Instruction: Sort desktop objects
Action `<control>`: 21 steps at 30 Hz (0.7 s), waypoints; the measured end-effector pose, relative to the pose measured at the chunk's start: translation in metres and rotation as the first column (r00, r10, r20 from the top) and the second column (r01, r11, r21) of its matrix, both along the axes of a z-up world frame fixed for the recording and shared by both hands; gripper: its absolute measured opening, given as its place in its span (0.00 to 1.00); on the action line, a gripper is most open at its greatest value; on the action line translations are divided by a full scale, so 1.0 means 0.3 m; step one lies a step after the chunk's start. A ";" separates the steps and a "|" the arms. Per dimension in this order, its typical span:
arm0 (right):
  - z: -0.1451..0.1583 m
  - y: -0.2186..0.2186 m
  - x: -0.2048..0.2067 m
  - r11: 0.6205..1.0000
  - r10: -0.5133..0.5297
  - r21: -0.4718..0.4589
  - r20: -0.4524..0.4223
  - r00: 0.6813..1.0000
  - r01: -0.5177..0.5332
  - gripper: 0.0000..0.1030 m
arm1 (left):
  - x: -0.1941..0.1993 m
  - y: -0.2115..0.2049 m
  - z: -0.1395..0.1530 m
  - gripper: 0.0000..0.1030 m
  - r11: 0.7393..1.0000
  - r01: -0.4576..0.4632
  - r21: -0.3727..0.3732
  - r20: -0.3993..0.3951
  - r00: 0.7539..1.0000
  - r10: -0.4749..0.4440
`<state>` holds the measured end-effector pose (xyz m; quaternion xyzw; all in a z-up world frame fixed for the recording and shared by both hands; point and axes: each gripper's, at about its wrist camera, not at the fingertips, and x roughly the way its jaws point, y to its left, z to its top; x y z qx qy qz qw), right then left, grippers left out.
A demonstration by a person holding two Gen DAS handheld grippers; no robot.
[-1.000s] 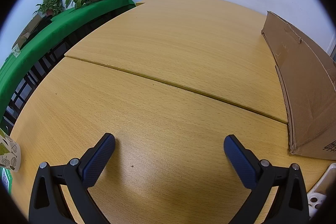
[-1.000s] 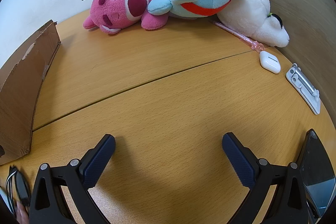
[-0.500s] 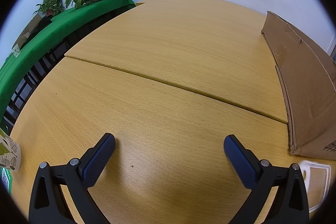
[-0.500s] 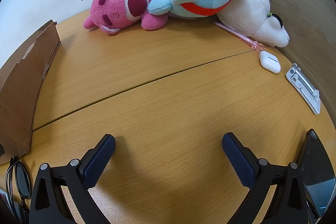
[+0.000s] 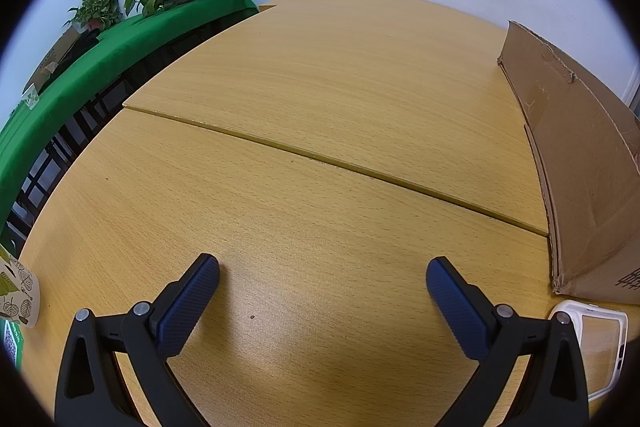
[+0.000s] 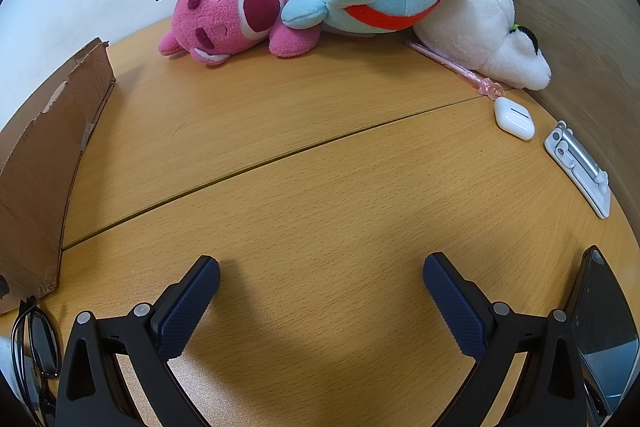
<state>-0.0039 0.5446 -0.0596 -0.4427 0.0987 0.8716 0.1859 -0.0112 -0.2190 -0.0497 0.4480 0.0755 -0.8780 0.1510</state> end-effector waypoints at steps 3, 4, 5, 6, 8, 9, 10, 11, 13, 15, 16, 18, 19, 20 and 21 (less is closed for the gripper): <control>0.001 -0.001 0.001 1.000 0.000 0.000 0.000 1.000 0.000 1.00 | 0.000 0.000 -0.001 1.00 1.000 0.000 0.000 0.000 1.000 0.000; 0.000 0.000 0.000 1.000 0.000 0.000 0.000 1.000 0.000 1.00 | 0.000 0.000 -0.002 1.00 1.000 0.000 0.000 0.000 1.000 0.000; 0.000 0.000 0.000 1.000 0.000 0.000 0.000 1.000 0.000 1.00 | 0.000 0.000 -0.002 1.00 1.000 0.000 0.000 0.000 1.000 0.000; 0.000 0.000 0.000 1.000 0.000 0.000 0.000 1.000 0.000 1.00 | 0.000 0.000 -0.001 1.00 1.000 0.000 0.000 0.000 1.000 0.000; 0.000 0.000 0.000 1.000 0.000 0.000 0.000 1.000 0.000 1.00 | 0.000 0.001 0.000 1.00 1.000 0.000 0.000 0.000 1.000 0.000; 0.000 0.000 0.000 1.000 0.000 0.000 0.000 1.000 0.000 1.00 | 0.000 0.001 -0.001 1.00 1.000 0.000 0.000 0.000 1.000 0.000; 0.000 0.000 0.000 1.000 0.000 0.000 0.000 1.000 0.000 1.00 | 0.000 0.001 -0.001 1.00 1.000 0.000 0.000 0.000 1.000 0.000; 0.000 0.000 0.000 1.000 0.000 0.000 0.000 1.000 0.000 1.00 | 0.000 0.001 0.000 1.00 1.000 0.000 0.000 0.000 1.000 0.000; 0.000 0.000 0.000 1.000 0.000 0.000 0.000 1.000 0.000 1.00 | 0.000 0.001 -0.001 1.00 1.000 0.000 0.000 0.000 1.000 0.000; 0.000 0.000 0.000 1.000 0.000 0.000 0.000 1.000 0.000 1.00 | 0.000 0.001 -0.001 1.00 1.000 0.000 0.000 0.000 1.000 0.000; 0.000 0.000 -0.001 1.000 -0.004 0.000 0.000 1.000 0.004 1.00 | 0.000 0.001 -0.001 1.00 1.000 0.000 0.000 0.000 1.000 0.000; 0.000 -0.002 -0.003 1.000 -0.013 0.000 0.000 1.000 0.013 1.00 | 0.000 0.001 -0.001 1.00 1.000 0.000 0.000 0.000 1.000 0.000; 0.000 -0.002 -0.003 1.000 -0.013 0.000 0.000 1.000 0.013 1.00 | 0.000 0.002 -0.001 1.00 1.000 0.000 0.000 0.000 1.000 0.000; 0.000 -0.002 -0.004 1.000 -0.012 0.000 0.000 1.000 0.012 1.00 | -0.002 0.004 -0.002 1.00 1.000 0.000 -0.001 0.000 1.000 0.000; 0.000 -0.002 -0.004 1.000 -0.012 0.000 0.000 1.000 0.012 1.00 | -0.002 0.004 -0.002 1.00 1.000 -0.001 -0.001 0.000 1.000 0.001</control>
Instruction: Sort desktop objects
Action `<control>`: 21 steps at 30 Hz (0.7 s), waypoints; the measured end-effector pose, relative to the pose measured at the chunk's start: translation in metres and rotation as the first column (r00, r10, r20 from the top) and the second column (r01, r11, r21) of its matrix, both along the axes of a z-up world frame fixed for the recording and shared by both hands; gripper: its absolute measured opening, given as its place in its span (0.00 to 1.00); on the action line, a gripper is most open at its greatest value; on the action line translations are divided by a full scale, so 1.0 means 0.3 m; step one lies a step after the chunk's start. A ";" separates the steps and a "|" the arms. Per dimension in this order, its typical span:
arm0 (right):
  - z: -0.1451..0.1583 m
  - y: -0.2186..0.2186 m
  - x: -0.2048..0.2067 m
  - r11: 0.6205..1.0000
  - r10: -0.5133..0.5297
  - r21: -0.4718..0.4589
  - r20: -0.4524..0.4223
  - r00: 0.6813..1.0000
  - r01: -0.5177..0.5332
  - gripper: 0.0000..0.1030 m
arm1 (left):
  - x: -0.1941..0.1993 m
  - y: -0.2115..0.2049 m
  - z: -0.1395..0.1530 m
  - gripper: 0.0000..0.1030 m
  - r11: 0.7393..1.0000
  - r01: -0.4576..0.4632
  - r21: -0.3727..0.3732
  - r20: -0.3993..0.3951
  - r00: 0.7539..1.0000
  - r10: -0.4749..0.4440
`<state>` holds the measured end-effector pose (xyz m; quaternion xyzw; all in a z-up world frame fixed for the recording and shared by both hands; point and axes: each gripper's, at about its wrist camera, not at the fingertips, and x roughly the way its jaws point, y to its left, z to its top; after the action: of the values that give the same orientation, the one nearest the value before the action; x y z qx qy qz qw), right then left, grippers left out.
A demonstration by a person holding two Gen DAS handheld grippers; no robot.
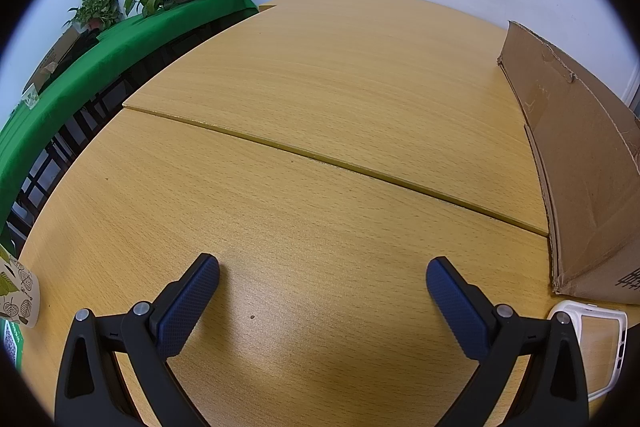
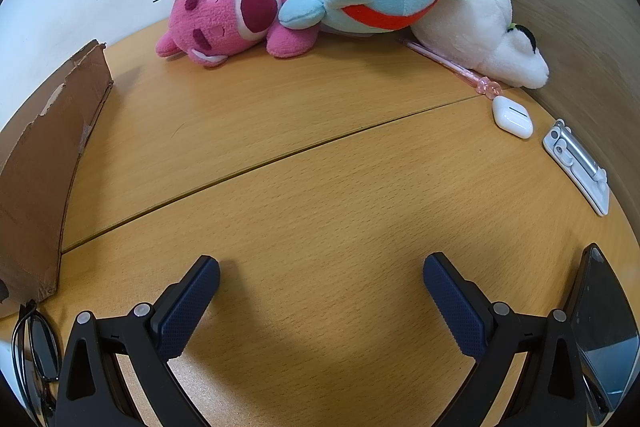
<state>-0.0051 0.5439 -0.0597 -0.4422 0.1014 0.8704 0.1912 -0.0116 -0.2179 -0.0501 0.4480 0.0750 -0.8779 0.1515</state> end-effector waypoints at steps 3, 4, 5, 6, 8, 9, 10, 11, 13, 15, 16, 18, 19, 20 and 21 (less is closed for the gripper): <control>0.001 -0.001 0.005 1.000 0.006 -0.001 0.000 1.000 -0.006 1.00 | -0.005 -0.001 0.000 1.00 1.000 0.011 0.005 -0.001 1.000 -0.011; 0.001 -0.005 0.013 1.000 0.024 -0.001 0.000 1.000 -0.024 1.00 | -0.014 0.001 0.001 1.00 1.000 0.017 0.003 -0.001 1.000 -0.017; 0.002 -0.010 0.022 0.999 0.039 -0.002 0.002 0.999 -0.039 1.00 | -0.019 0.004 0.002 1.00 1.000 0.015 0.001 0.000 1.000 -0.015; 0.003 -0.015 0.036 0.999 0.052 -0.003 0.005 0.999 -0.052 1.00 | -0.021 0.007 0.003 1.00 1.000 0.011 0.000 0.000 1.000 -0.011; 0.005 -0.020 0.074 0.998 0.065 -0.010 0.019 0.998 -0.065 1.00 | -0.019 0.008 0.001 1.00 1.000 0.011 0.002 -0.001 1.000 -0.011; 0.007 -0.022 0.101 0.997 0.075 -0.016 0.034 0.997 -0.074 1.00 | -0.019 0.007 0.001 1.00 1.000 0.011 0.001 -0.001 1.000 -0.011; 0.005 -0.019 0.116 0.996 0.082 -0.020 0.039 0.996 -0.082 1.00 | -0.019 0.007 0.001 1.00 1.000 0.011 0.001 -0.001 1.000 -0.011; 0.012 -0.028 0.145 0.995 0.095 -0.026 0.039 0.995 -0.094 1.00 | -0.017 0.006 0.001 1.00 1.000 0.011 0.001 -0.001 1.000 -0.011; 0.049 -0.041 0.208 0.990 0.133 -0.047 0.011 0.991 -0.132 1.00 | -0.017 0.008 0.000 1.00 1.000 0.011 0.001 0.000 1.000 -0.011; 0.113 -0.068 0.267 0.982 0.180 -0.057 -0.037 0.983 -0.182 1.00 | -0.016 0.007 -0.001 1.00 1.000 0.010 0.001 0.000 1.000 -0.010; 0.164 -0.091 0.305 0.974 0.213 -0.056 -0.081 0.974 -0.218 1.00 | -0.017 0.008 0.000 1.00 1.000 0.011 0.001 0.000 1.000 -0.011; 0.256 -0.141 0.368 0.957 0.279 -0.040 -0.154 0.948 -0.288 1.00 | -0.006 0.013 0.001 1.00 1.000 0.022 0.002 0.004 1.000 -0.022; 0.306 -0.174 0.399 0.944 0.318 -0.024 -0.188 0.929 -0.328 1.00 | -0.012 0.003 0.000 1.00 0.999 0.042 0.007 0.015 0.999 -0.042; 0.353 -0.210 0.429 0.930 0.358 -0.005 -0.218 0.908 -0.368 1.00 | -0.006 0.007 0.002 1.00 0.997 0.072 0.013 0.034 0.997 -0.073; 0.404 -0.257 0.464 0.907 0.411 0.015 -0.247 0.878 -0.420 1.00 | 0.007 0.018 0.009 1.00 0.996 0.089 0.006 0.053 0.995 -0.089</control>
<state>0.1341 0.4668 0.0615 -0.3465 0.0439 0.9367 -0.0225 -0.0096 -0.2126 -0.0475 0.4744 0.0524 -0.8714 0.1133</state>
